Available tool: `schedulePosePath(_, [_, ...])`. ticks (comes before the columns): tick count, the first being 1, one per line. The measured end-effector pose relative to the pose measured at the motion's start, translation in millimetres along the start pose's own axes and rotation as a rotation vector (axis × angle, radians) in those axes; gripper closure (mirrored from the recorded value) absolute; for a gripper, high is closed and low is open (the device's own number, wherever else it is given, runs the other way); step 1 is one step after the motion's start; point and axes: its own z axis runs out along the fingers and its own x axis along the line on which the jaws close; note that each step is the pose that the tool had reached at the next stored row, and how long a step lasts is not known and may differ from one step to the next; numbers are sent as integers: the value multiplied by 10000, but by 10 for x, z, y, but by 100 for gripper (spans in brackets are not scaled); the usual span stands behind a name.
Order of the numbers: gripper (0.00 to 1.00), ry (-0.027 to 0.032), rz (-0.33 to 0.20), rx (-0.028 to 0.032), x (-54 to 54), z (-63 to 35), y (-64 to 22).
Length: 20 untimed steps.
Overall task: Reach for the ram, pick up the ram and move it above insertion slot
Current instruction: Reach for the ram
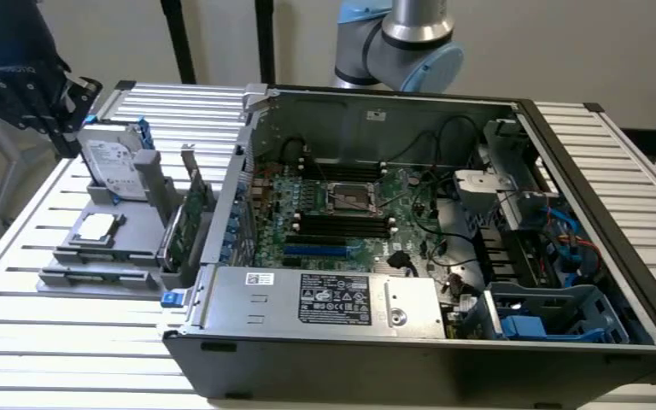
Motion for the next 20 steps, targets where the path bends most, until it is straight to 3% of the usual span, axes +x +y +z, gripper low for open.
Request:
schedulePosePath(13, [89, -1, -2, 0, -134, 53, -419])
schedulePosePath(20, [89, 0, -1, 47, -199, 139, -567])
